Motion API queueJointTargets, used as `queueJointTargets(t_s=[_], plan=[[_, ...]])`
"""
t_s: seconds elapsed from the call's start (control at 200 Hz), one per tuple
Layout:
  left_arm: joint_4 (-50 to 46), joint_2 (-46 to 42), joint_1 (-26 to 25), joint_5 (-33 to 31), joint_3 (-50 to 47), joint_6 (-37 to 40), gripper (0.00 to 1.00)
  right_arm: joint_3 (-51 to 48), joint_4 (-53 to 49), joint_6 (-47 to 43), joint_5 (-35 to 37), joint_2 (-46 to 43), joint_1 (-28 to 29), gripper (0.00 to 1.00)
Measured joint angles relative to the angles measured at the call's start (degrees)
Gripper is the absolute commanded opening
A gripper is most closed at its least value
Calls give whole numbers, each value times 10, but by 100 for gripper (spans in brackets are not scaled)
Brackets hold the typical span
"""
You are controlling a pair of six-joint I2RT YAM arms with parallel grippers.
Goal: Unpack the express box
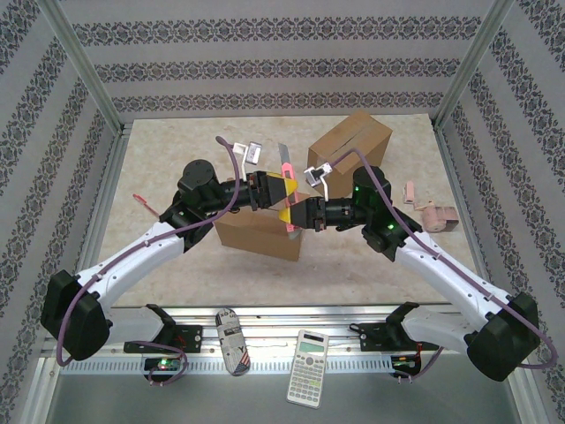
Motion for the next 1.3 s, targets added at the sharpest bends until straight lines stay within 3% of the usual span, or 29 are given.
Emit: queueJointTargets(t_s=[0.11,0.2,0.44,0.625,0.749,0.999,1.299], plan=[[4,3,0,-12,0,-7,10,0,12,0,0,0,0,0],[15,3,0,-13,0,-20,0,0,21,-4,-4,-1,0,0],[32,2,0,-17,-6,-30,0,-6,32,-2,0,-9,2,0],[64,-9,-11,-38,-37,-47,0,-42,62,19,29,-34,8,35],[91,-16,-10,-84,-66,-63,0,-67,111,54,60,-50,7,47],[120,-24,-10,-129,-89,-90,0,-101,207,106,101,-47,16,45],[135,-27,-10,-150,-95,-105,0,-126,310,152,140,-9,41,31]])
